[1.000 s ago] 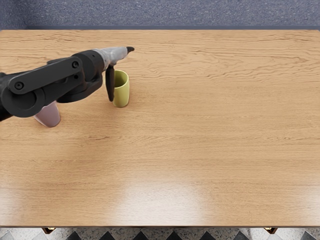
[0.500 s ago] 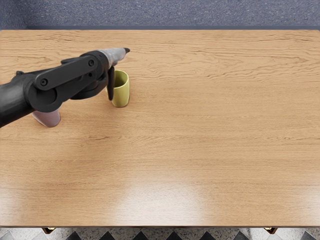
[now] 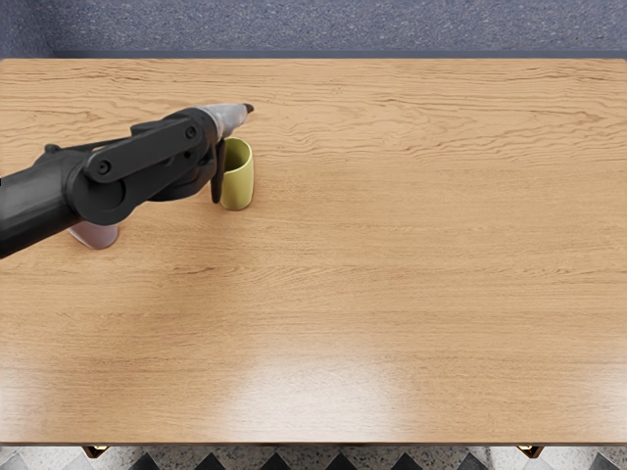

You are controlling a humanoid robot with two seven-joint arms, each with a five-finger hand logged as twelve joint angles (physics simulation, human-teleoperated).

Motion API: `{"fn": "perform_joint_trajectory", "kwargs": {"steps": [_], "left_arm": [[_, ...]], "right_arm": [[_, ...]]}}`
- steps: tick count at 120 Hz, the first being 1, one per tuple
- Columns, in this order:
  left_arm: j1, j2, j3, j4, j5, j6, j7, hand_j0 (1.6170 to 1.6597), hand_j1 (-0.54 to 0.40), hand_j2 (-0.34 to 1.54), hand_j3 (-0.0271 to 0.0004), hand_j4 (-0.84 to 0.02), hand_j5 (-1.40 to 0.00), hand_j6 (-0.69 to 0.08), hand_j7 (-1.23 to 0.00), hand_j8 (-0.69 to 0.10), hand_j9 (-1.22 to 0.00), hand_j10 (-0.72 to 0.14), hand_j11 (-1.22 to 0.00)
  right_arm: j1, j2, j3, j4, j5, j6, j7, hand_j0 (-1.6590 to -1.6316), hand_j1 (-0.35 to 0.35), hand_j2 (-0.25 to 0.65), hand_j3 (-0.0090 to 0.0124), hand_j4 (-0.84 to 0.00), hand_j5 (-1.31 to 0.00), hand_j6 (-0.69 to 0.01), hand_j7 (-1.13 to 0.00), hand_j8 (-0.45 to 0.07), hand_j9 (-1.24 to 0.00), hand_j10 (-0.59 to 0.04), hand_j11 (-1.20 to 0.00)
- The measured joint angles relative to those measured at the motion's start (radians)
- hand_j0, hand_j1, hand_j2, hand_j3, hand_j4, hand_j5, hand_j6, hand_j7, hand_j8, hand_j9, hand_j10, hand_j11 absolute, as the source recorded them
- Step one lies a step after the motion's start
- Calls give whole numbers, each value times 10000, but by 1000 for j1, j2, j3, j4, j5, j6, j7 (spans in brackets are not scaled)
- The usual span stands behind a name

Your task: Pick up cup and place in cup with left hand

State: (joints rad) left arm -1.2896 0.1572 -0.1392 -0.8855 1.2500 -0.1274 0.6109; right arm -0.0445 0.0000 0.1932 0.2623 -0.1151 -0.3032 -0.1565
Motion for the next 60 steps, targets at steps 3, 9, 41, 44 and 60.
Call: {"fn": "perform_joint_trajectory", "kwargs": {"steps": [3, 9, 41, 44, 60], "left_arm": [[0, -4, 5, 1, 0, 0, 0, 16581, 3306, 47, 0, -183, -209, -193, -208, -190, -207, -179, -206], [1, -5, 12, 2, -1, 0, 0, 16581, 3111, 80, 0, -347, -422, -358, -421, -354, -419, -343, -419], [0, -10, 23, 5, -2, -9, 0, 16581, 1918, 281, 0, -1348, -1719, -1359, -1718, -1355, -1716, -1343, -1716], [-3, -10, 23, 5, -2, -9, 0, 16581, 1850, 293, 0, -1405, -1793, -1416, -1792, -1412, -1790, -1400, -1789], [-39, -10, 23, 4, -15, -32, 0, 16581, 1600, 336, 0, -1615, -2065, -1626, -2064, -1622, -2062, -1610, -2062]], "right_arm": [[0, 0, 0, 0, 0, 0, 0, -16581, -3160, -55, 0, -277, -358, -277, -358, -276, -358, -276, -358], [0, 0, 0, 0, 0, 0, 0, -16581, -3160, -55, 0, -277, -358, -277, -358, -276, -358, -276, -358], [0, 0, 0, 0, 0, 0, 0, -16581, -3160, -55, 0, -277, -358, -277, -358, -276, -358, -276, -358], [0, 0, 0, 0, 0, 0, 0, -16581, -3160, -55, 0, -277, -358, -277, -358, -276, -358, -276, -358], [0, 0, 0, 0, 0, 0, 0, -16581, -3160, -55, 0, -277, -358, -277, -358, -276, -358, -276, -358]]}}
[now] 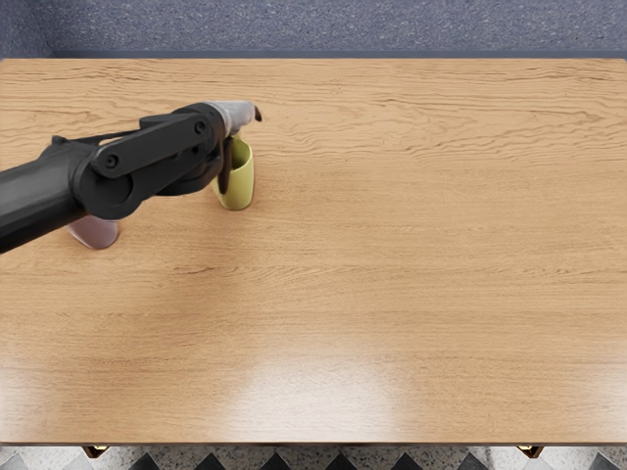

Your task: Pick up cup and place in cup with left hand

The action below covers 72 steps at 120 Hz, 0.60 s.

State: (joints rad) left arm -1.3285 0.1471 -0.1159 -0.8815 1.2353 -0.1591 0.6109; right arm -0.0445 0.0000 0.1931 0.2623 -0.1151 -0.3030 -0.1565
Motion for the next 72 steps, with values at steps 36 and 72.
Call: {"fn": "perform_joint_trajectory", "kwargs": {"steps": [36, 72], "left_arm": [[-3, 0, 1, 1, -32, -43, 0, 16581, 628, 498, 0, -2423, -3119, -2433, -3117, -2430, -3116, -2418, -3115], [-5, 0, 1, 13, -36, -81, 0, 16579, -1130, 1045, 0, -3516, -4629, -3526, -4623, -3222, -4618, -3519, -4614]], "right_arm": [[0, 0, 0, 0, 0, 0, 0, -16581, -3160, -55, 0, -277, -358, -277, -358, -276, -358, -276, -358], [0, 0, 0, 0, 0, 0, 0, -16581, -3161, -55, 0, -277, -358, -278, -358, -277, -358, -276, -358]]}}
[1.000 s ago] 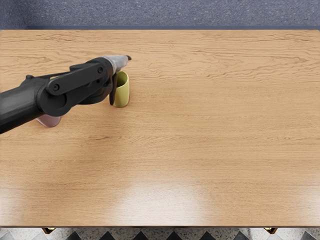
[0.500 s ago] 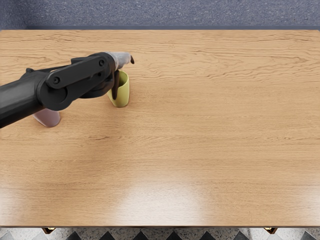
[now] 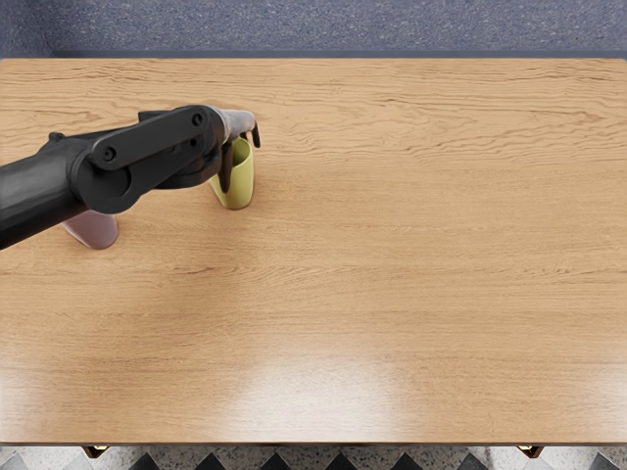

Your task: Pick up cup and place in cup with left hand

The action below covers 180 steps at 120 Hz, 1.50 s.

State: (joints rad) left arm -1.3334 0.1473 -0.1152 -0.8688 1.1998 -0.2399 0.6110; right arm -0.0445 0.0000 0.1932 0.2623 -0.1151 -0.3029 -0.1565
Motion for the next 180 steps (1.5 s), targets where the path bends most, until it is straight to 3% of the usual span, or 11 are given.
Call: {"fn": "perform_joint_trajectory", "kwargs": {"steps": [25, 37, 47, 56, 60, 84, 105, 147, 180], "left_arm": [[6, 0, 0, 2, 5, -3, 0, 16552, -1746, 1743, 0, -4065, -4898, -3491, -5018, -2596, -5206, -3883, -5204], [5, 0, 0, 1, 1, -9, 1, 16531, -2048, 2868, 0, -4127, -5193, -3129, -5294, -2385, -5525, -3472, -5458], [0, 1, -1, 2, -20, -21, 0, 16541, -1401, 2227, 0, -4645, -5185, -3346, -5384, -2566, -5678, -3665, -5713], [0, 1, -1, 2, -31, -27, -1, 16552, -1452, 2060, 0, -4877, -5255, -3389, -5435, -2604, -5744, -3537, -5857], [0, 1, 0, 2, -34, -30, -1, 16555, -1573, 2134, 0, -4876, -5368, -3065, -5530, -2383, -5799, -3441, -5912], [-13, 23, -2, -1, -66, -38, 0, 16549, -1582, 1931, 0, -4719, -5903, -3092, -6032, -2419, -6139, -3465, -6186], [-27, 48, -4, -25, -103, -100, 0, 16545, -1447, 1549, 0, -4672, -6071, -3185, -6203, -2508, -6260, -3537, -6268], [-52, 240, -11, -214, -237, -200, 0, 16546, -1286, 1236, 0, -4621, -6195, -3257, -6271, -2552, -6195, -3804, -6301], [-68, 371, -23, -303, -311, -240, 0, 16543, -1326, 1218, 0, -4531, -6318, -3312, -6268, -2516, -6257, -3878, -6348]], "right_arm": [[0, 0, 0, 0, 0, 0, 0, -16581, -3161, -55, 0, -277, -358, -278, -358, -277, -358, -276, -358], [0, 0, 0, 0, 0, 0, 0, -16581, -3161, -55, 0, -277, -358, -278, -358, -277, -358, -276, -358], [0, 0, 0, 0, 0, 0, 0, -16581, -3161, -55, 0, -277, -358, -278, -358, -277, -358, -276, -358], [0, 0, 0, 0, 0, 0, 0, -16581, -3161, -55, 0, -277, -358, -278, -358, -277, -358, -276, -358], [0, 0, 0, 0, 0, 0, 0, -16581, -3161, -55, 0, -277, -358, -278, -358, -277, -358, -276, -358], [0, 0, 0, 0, 0, 0, 0, -16581, -3161, -55, 0, -277, -358, -278, -358, -277, -358, -276, -358], [0, 0, 0, 0, 0, 0, 0, -16581, -3161, -55, 0, -277, -358, -278, -358, -277, -358, -276, -358], [0, 0, 0, 0, 0, 0, 0, -16581, -3161, -56, 0, -277, -358, -278, -358, -277, -358, -276, -358], [0, 0, 0, 0, 0, 0, 0, -16581, -3161, -56, 0, -277, -358, -278, -358, -277, -358, -276, -358]]}}
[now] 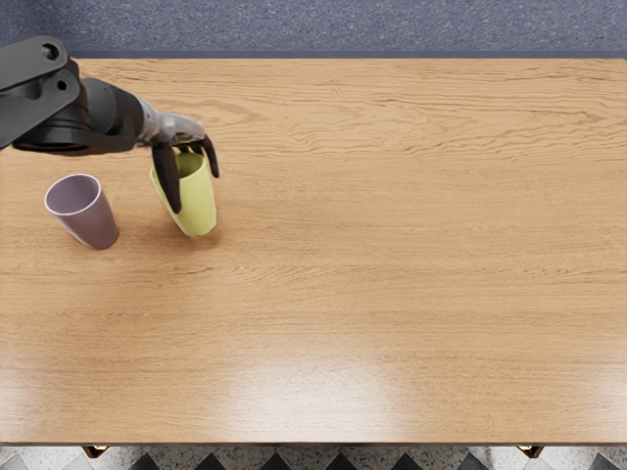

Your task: Pick up cup and place in cup with left hand

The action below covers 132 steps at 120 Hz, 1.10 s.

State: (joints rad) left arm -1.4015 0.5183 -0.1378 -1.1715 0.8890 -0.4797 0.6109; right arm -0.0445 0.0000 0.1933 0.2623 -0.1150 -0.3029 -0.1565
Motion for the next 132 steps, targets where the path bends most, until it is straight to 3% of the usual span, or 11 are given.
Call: {"fn": "perform_joint_trajectory", "kwargs": {"steps": [50, 73, 132], "left_arm": [[-47, 175, -7, -62, -4, 16, 0, 16529, -1296, 1243, 0, -4723, -6390, -3351, -6385, -2583, -6409, -3836, -6563], [-78, 204, -7, -65, -3, 14, 0, 16528, -1353, 1241, 0, -4754, -6398, -3312, -6401, -2517, -6445, -3840, -6584], [-86, 298, -2, -65, 2, -80, 0, 16517, -1355, 1290, 0, -4845, -6296, -3309, -6400, -2546, -6447, -3783, -6671]], "right_arm": [[0, 0, 0, 0, 0, 0, 0, -16581, -3161, -56, 0, -277, -358, -278, -358, -277, -358, -276, -358], [0, 0, 0, 0, 0, 0, 0, -16581, -3161, -56, 0, -277, -358, -278, -358, -277, -358, -276, -358], [0, 0, 0, 0, 0, 0, 1, -16581, -3161, -56, 0, -277, -358, -277, -358, -277, -358, -276, -358]]}}
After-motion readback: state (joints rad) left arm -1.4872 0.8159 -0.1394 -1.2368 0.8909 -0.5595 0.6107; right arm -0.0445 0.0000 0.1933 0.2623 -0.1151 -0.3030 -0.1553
